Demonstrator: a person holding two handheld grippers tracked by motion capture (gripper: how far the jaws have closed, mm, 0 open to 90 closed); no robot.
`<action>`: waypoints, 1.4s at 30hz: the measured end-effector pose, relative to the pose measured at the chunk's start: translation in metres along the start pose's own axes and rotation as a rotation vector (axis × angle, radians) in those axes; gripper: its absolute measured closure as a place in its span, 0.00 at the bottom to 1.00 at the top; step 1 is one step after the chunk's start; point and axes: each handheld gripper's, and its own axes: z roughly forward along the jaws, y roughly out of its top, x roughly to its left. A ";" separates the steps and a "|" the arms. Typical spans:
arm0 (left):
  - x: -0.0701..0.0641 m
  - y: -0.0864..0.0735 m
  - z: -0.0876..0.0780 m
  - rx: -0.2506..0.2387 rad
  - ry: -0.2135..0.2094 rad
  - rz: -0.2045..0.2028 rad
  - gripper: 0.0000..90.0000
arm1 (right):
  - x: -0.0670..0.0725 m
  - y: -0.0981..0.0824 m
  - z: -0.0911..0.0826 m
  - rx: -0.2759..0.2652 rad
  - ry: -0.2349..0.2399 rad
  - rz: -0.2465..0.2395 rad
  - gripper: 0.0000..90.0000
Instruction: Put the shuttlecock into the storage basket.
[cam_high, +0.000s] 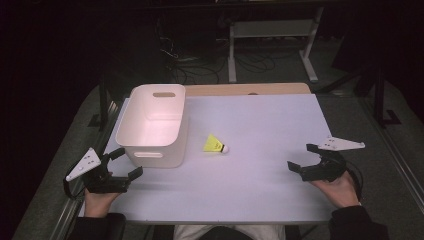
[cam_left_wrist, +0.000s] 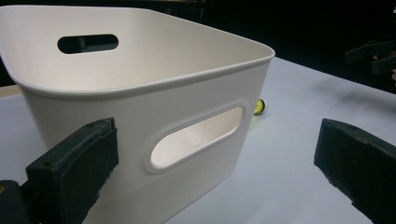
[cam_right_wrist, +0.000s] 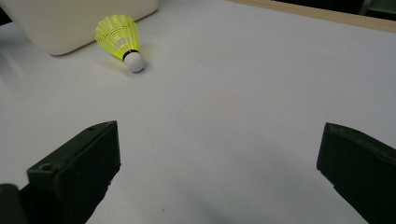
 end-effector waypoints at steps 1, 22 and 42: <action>0.000 0.000 0.000 -0.001 0.000 0.000 0.00 | 0.000 0.001 0.000 0.002 0.000 -0.002 0.00; 0.000 0.000 0.001 -0.002 -0.004 -0.002 0.00 | 0.007 0.026 0.004 0.038 0.016 -0.037 0.00; 0.000 0.000 0.001 -0.003 -0.002 -0.006 0.00 | 0.003 0.052 0.006 0.086 0.049 -0.064 0.00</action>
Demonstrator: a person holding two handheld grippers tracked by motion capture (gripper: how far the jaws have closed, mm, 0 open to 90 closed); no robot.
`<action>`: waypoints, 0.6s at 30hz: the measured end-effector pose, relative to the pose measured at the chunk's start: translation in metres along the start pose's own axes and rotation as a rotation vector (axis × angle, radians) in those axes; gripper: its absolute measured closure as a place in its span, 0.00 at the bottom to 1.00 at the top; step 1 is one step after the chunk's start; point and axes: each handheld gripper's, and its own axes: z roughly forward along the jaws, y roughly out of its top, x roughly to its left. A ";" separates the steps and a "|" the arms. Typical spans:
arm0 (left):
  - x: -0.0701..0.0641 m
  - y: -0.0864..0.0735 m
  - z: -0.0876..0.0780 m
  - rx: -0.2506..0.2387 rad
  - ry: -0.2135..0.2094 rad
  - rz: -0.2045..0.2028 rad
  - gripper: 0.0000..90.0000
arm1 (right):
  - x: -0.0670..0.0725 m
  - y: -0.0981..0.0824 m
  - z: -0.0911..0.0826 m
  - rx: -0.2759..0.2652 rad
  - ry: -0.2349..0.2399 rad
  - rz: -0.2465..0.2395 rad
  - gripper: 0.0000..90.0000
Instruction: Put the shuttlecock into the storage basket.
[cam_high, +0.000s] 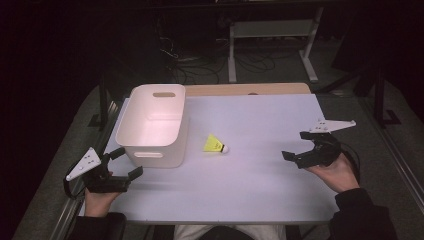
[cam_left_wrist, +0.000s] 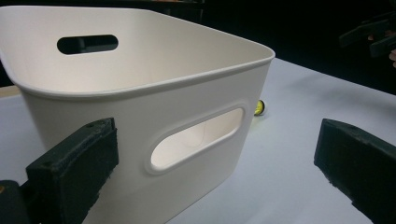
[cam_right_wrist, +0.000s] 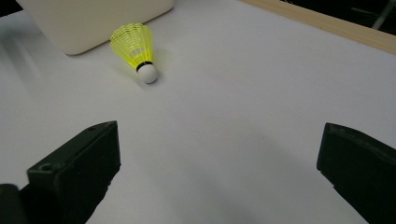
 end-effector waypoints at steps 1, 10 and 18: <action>0.000 0.000 0.000 -0.001 -0.001 0.000 0.00 | 0.000 0.000 0.000 0.000 0.000 0.000 0.00; 0.000 0.000 0.000 -0.002 0.000 0.000 0.00 | 0.003 0.019 0.000 0.019 0.005 -0.037 0.00; 0.000 0.000 0.000 -0.001 0.003 0.000 0.00 | 0.004 0.031 0.002 0.026 0.009 -0.055 0.00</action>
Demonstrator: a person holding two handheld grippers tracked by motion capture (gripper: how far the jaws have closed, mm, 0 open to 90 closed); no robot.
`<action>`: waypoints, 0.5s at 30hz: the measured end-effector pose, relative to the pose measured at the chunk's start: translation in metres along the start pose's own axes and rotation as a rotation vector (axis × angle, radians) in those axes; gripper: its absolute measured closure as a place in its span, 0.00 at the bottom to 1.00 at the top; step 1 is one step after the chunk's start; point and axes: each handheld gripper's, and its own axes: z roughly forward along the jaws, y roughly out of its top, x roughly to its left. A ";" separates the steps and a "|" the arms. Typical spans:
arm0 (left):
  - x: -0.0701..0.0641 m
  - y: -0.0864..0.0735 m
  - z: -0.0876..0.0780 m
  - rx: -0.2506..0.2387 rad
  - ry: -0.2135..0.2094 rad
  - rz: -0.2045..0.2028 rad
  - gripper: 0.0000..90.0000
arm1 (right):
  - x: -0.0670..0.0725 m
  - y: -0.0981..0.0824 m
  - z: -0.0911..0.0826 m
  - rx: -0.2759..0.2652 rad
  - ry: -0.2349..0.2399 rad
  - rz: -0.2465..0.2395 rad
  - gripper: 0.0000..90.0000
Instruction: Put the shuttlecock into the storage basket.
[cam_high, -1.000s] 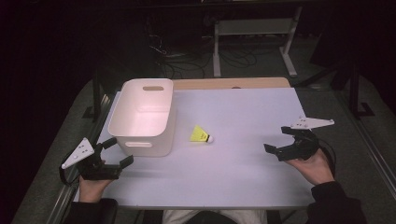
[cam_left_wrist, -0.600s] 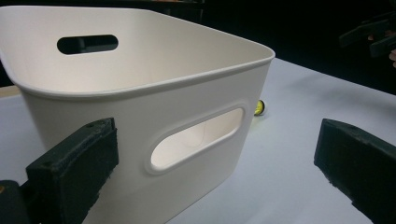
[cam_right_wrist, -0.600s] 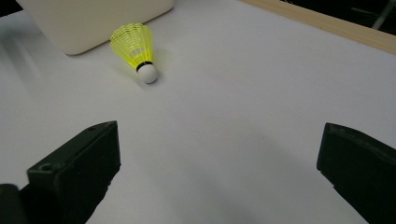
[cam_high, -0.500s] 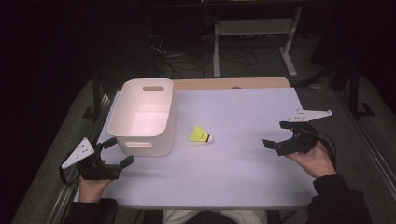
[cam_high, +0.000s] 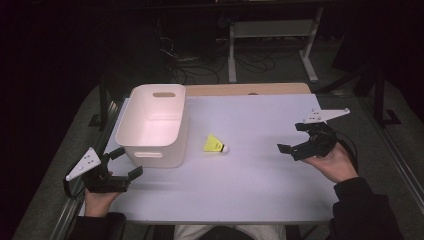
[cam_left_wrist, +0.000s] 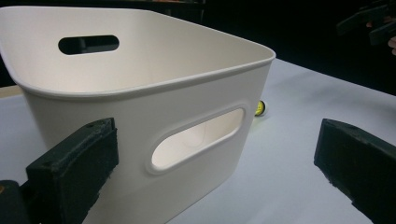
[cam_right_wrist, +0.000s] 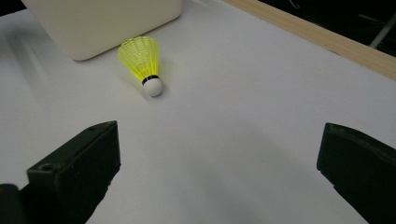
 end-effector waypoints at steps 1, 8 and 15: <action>0.000 0.000 0.000 0.001 0.000 0.000 0.00 | 0.000 0.000 0.000 0.000 0.000 0.000 0.00; 0.000 0.000 0.000 0.001 0.000 0.000 0.00 | 0.001 0.013 0.004 0.012 0.015 -0.022 0.00; 0.000 0.000 0.000 0.001 0.000 0.000 0.00 | 0.003 0.020 0.010 0.024 0.028 -0.034 0.00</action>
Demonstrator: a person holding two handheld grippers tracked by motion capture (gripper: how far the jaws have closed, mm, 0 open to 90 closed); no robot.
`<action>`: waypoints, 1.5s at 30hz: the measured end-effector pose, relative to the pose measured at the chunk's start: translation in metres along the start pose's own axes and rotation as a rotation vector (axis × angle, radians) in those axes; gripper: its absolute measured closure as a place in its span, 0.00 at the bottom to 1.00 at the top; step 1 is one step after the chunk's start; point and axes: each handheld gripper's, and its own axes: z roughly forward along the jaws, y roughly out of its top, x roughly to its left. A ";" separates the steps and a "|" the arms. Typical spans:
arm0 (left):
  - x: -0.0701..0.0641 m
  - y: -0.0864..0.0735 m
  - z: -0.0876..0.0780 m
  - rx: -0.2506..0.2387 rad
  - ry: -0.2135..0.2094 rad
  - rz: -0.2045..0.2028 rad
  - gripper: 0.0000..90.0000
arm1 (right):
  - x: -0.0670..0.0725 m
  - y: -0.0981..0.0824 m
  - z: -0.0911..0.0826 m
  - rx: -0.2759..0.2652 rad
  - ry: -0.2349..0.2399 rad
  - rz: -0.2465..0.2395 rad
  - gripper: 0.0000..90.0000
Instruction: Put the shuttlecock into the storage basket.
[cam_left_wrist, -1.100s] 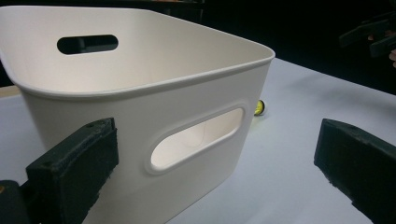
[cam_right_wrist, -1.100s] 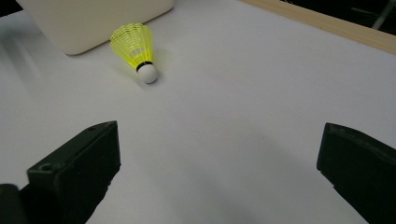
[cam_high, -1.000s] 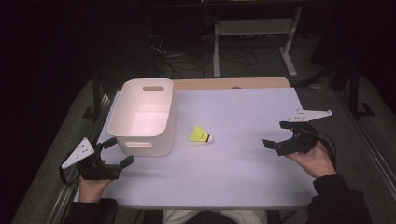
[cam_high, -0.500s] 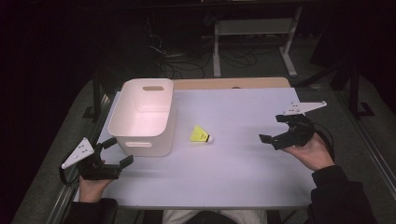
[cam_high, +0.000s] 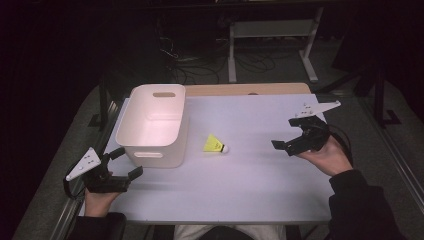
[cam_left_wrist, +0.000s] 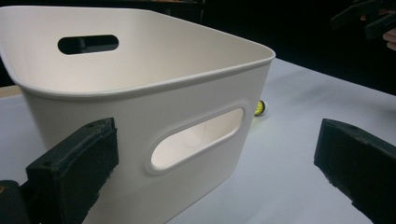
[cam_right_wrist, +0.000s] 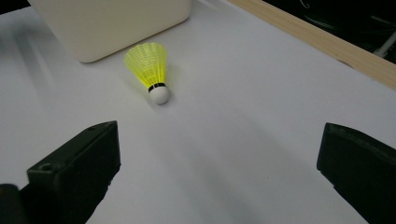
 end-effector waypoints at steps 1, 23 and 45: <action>0.000 0.000 0.000 -0.001 0.000 0.000 0.00 | 0.001 0.003 0.002 0.006 0.009 -0.008 0.00; 0.000 0.000 0.000 -0.004 -0.001 -0.003 0.00 | 0.010 0.026 0.019 0.027 0.051 -0.056 0.00; 0.000 0.000 0.000 -0.004 -0.002 -0.001 0.00 | 0.015 0.041 0.032 0.052 0.087 -0.084 0.00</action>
